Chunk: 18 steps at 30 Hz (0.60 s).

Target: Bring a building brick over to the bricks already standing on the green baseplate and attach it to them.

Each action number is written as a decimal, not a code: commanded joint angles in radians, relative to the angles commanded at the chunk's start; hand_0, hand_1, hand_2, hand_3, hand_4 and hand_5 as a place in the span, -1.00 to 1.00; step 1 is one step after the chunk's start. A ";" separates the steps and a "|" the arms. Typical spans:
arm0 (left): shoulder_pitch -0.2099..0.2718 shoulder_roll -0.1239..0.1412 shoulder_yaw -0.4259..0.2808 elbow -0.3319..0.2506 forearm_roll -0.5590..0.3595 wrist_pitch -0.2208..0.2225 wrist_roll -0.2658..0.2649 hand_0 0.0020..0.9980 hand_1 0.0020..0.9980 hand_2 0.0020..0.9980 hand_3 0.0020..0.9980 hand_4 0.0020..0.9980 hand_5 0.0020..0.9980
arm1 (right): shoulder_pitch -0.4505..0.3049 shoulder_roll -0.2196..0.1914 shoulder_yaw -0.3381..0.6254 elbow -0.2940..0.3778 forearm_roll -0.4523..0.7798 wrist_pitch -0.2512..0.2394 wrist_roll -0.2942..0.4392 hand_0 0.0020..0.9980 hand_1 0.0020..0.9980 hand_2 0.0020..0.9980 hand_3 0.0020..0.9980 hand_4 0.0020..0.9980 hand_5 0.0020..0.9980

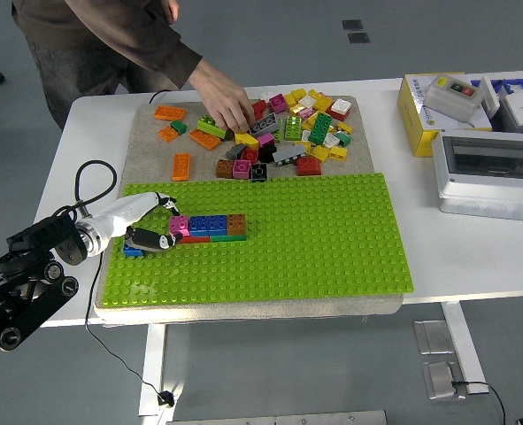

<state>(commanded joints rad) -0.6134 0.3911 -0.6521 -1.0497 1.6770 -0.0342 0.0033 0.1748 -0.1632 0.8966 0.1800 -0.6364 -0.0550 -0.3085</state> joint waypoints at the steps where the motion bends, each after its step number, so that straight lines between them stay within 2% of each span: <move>1: 0.000 0.000 0.001 -0.001 0.000 0.000 0.000 1.00 0.92 0.85 0.27 0.36 -0.50 | 0.000 0.000 0.000 0.000 -0.001 0.000 0.000 0.41 0.28 0.09 0.54 0.33 1.00; 2: 0.000 0.000 0.001 -0.002 0.000 0.000 0.000 1.00 0.92 0.86 0.48 0.41 -0.46 | 0.000 0.000 0.001 0.000 -0.001 0.000 0.000 0.40 0.28 0.09 0.54 0.33 1.00; 18: -0.003 -0.001 0.008 -0.005 -0.001 0.002 -0.006 1.00 0.93 0.87 0.56 0.48 -0.39 | 0.001 0.000 0.008 0.000 -0.010 0.000 -0.001 0.40 0.28 0.09 0.54 0.33 1.00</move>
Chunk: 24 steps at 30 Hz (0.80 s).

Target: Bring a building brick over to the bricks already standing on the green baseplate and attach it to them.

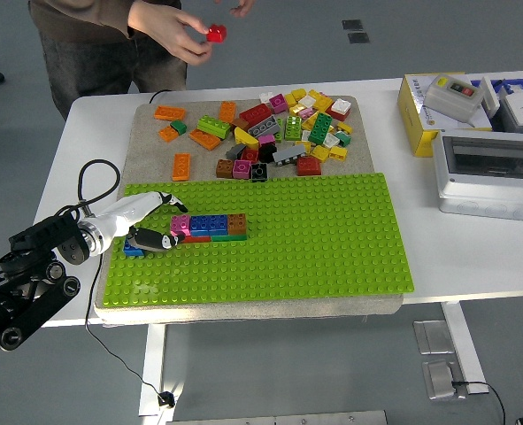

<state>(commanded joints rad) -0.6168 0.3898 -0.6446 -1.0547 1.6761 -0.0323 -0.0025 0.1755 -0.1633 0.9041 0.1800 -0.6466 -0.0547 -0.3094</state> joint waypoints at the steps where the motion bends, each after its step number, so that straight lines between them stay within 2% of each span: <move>1: 0.000 0.000 0.000 0.000 0.000 -0.001 0.000 1.00 0.93 0.87 0.56 0.48 -0.39 | 0.000 0.000 0.000 0.000 -0.001 0.000 0.000 0.40 0.28 0.09 0.54 0.33 1.00; 2: 0.000 0.000 0.000 0.000 0.000 -0.002 0.000 1.00 0.93 0.88 0.59 0.56 -0.33 | 0.000 0.000 0.001 0.000 -0.001 0.000 0.000 0.40 0.28 0.09 0.54 0.32 1.00; 7: 0.000 0.002 0.002 -0.001 -0.001 -0.011 0.000 1.00 0.93 0.88 0.59 0.56 -0.33 | -0.001 -0.001 0.004 0.000 -0.005 0.001 -0.001 0.40 0.28 0.09 0.54 0.32 1.00; 8: -0.001 0.003 0.002 -0.003 0.000 -0.016 0.002 1.00 0.95 0.94 0.67 0.65 -0.23 | -0.001 -0.001 0.004 0.000 -0.005 0.001 -0.001 0.40 0.28 0.09 0.53 0.32 1.00; 13: 0.002 0.011 -0.006 -0.016 0.006 -0.033 0.017 1.00 0.95 0.94 0.67 0.65 -0.23 | -0.003 -0.001 0.006 0.000 -0.007 0.001 -0.002 0.40 0.28 0.09 0.53 0.32 1.00; 14: 0.003 0.014 -0.010 -0.021 0.009 -0.035 0.019 1.00 0.97 0.97 0.74 0.68 -0.17 | -0.004 -0.001 0.007 0.000 -0.007 0.001 -0.002 0.40 0.28 0.09 0.53 0.32 1.00; 19: 0.022 0.037 -0.058 -0.077 0.027 -0.038 0.028 1.00 0.97 0.97 0.74 0.68 -0.17 | -0.007 -0.002 0.011 0.000 -0.011 0.002 -0.004 0.40 0.28 0.09 0.53 0.32 1.00; 20: 0.030 0.043 -0.074 -0.095 0.032 -0.037 0.030 1.00 0.96 0.97 0.60 0.72 -0.07 | -0.008 -0.002 0.013 0.000 -0.013 0.002 -0.005 0.40 0.28 0.09 0.53 0.32 1.00; 21: 0.038 0.048 -0.089 -0.112 0.035 -0.037 0.032 1.00 0.96 0.97 0.60 0.72 -0.07 | -0.008 -0.002 0.015 0.000 -0.015 0.002 -0.005 0.40 0.28 0.09 0.53 0.32 1.00; 24: 0.090 0.073 -0.150 -0.178 0.058 -0.037 0.048 1.00 0.96 0.97 0.60 0.72 -0.07 | -0.011 -0.002 0.013 0.000 -0.011 0.001 -0.005 0.40 0.28 0.09 0.53 0.32 1.00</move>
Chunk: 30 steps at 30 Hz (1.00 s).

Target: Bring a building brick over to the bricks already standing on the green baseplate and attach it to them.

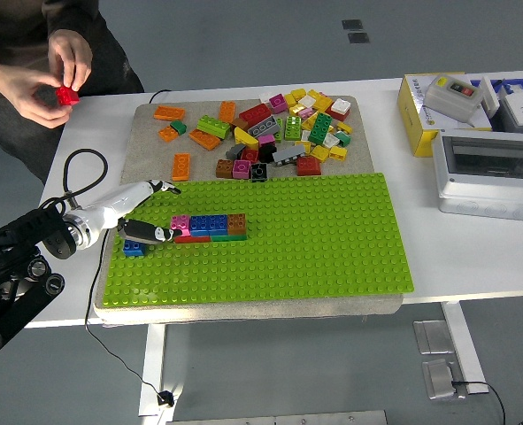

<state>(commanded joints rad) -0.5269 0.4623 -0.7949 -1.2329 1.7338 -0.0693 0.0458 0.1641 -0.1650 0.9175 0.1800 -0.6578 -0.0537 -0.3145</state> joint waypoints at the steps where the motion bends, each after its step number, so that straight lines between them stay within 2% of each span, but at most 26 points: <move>1: 0.013 0.006 -0.016 -0.019 0.006 -0.001 0.006 1.00 0.96 0.97 0.60 0.72 -0.07 | -0.001 0.000 -0.001 0.000 0.002 0.000 0.000 0.40 0.28 0.09 0.53 0.32 1.00; 2: 0.029 0.014 -0.032 -0.043 0.016 -0.003 0.014 1.00 0.96 0.94 0.35 0.78 0.20 | -0.001 0.000 -0.002 0.000 0.005 -0.001 0.001 0.40 0.28 0.08 0.54 0.32 1.00; 5: 0.054 0.030 -0.052 -0.107 0.037 -0.007 0.031 1.00 0.96 0.94 0.35 0.78 0.20 | -0.001 -0.001 -0.003 0.000 0.007 -0.001 0.001 0.40 0.28 0.08 0.54 0.32 1.00; 9: 0.060 0.033 -0.052 -0.136 0.048 -0.009 0.040 1.00 0.95 0.93 0.32 0.79 0.27 | 0.000 -0.001 -0.006 0.000 0.010 -0.002 0.003 0.40 0.28 0.08 0.53 0.32 1.00; 15: 0.062 0.027 -0.039 -0.134 0.049 -0.010 0.044 1.00 0.96 0.92 0.30 0.79 0.30 | 0.000 -0.001 -0.017 0.000 0.025 -0.006 0.006 0.40 0.28 0.08 0.53 0.31 1.00; 30: 0.067 0.010 -0.022 -0.079 0.034 -0.009 0.038 1.00 0.96 0.91 0.28 0.78 0.29 | 0.000 0.001 -0.022 0.000 0.030 -0.007 0.008 0.40 0.28 0.08 0.53 0.31 1.00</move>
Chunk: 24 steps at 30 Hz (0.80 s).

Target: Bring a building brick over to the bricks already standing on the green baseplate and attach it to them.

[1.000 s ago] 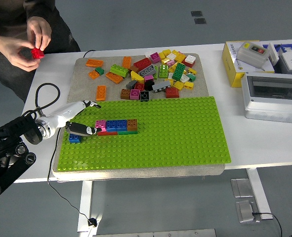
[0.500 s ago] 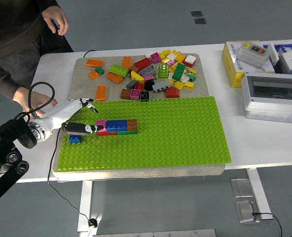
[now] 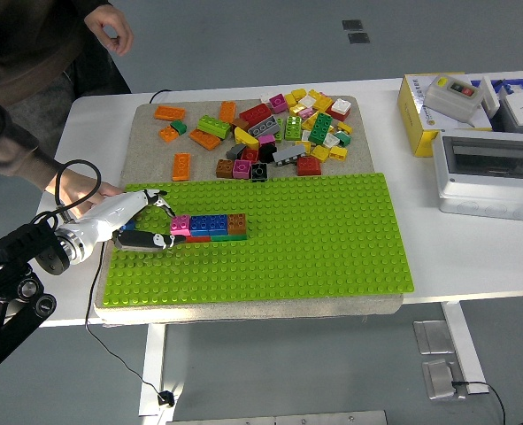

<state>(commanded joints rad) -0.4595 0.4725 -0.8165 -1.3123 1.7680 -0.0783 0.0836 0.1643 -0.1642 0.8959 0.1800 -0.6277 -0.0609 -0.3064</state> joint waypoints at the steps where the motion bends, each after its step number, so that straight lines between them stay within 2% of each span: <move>1: 0.000 -0.001 0.001 0.003 -0.001 0.000 0.000 1.00 0.96 0.91 0.28 0.78 0.29 | 0.000 0.000 0.001 0.000 -0.001 0.000 0.000 0.40 0.28 0.08 0.53 0.31 1.00; 24: 0.005 -0.036 0.015 0.052 -0.014 0.009 -0.011 1.00 0.96 0.90 0.28 0.78 0.28 | -0.002 0.003 0.006 0.000 -0.008 0.001 -0.001 0.40 0.28 0.08 0.53 0.31 1.00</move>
<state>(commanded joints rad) -0.4544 0.4365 -0.8012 -1.2599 1.7544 -0.0691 0.0724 0.1625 -0.1615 0.9018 0.1800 -0.6360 -0.0598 -0.3073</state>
